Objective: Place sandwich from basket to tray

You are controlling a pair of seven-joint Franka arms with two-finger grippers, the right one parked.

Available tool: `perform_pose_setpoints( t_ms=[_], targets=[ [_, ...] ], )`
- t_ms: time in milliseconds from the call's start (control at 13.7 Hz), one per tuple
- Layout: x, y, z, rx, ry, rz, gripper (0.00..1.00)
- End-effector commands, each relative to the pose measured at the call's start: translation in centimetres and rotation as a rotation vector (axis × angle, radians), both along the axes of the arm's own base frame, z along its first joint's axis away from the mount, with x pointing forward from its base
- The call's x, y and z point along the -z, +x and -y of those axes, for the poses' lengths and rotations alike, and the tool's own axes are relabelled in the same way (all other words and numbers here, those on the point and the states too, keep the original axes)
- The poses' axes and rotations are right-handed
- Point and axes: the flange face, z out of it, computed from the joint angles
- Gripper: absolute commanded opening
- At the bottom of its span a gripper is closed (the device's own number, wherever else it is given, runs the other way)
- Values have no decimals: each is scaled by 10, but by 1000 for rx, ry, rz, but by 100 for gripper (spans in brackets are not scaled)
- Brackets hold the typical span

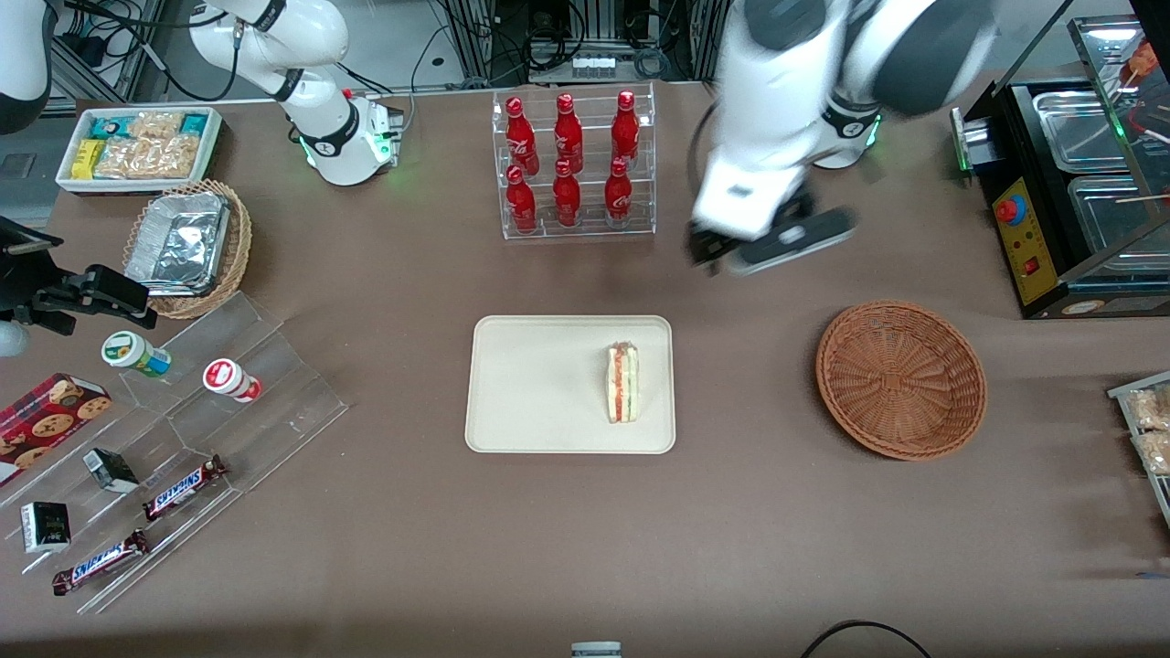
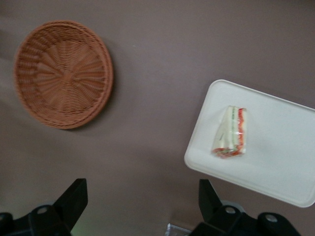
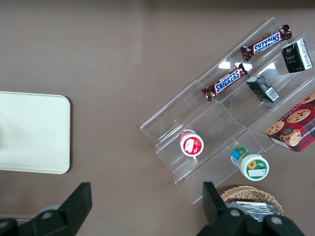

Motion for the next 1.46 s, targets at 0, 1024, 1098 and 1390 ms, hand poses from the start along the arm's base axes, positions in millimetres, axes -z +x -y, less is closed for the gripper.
perform_pose_setpoints(
  t_ms=[0, 1024, 1098, 1390],
  targets=[
    [-24, -19, -60, 22, 6, -14, 100],
    [-52, 6, -306, 75, -77, -53, 100],
    [-46, 13, -295, 83, -72, -63, 100],
    [-48, 29, -265, 122, -68, -63, 100]
  ],
)
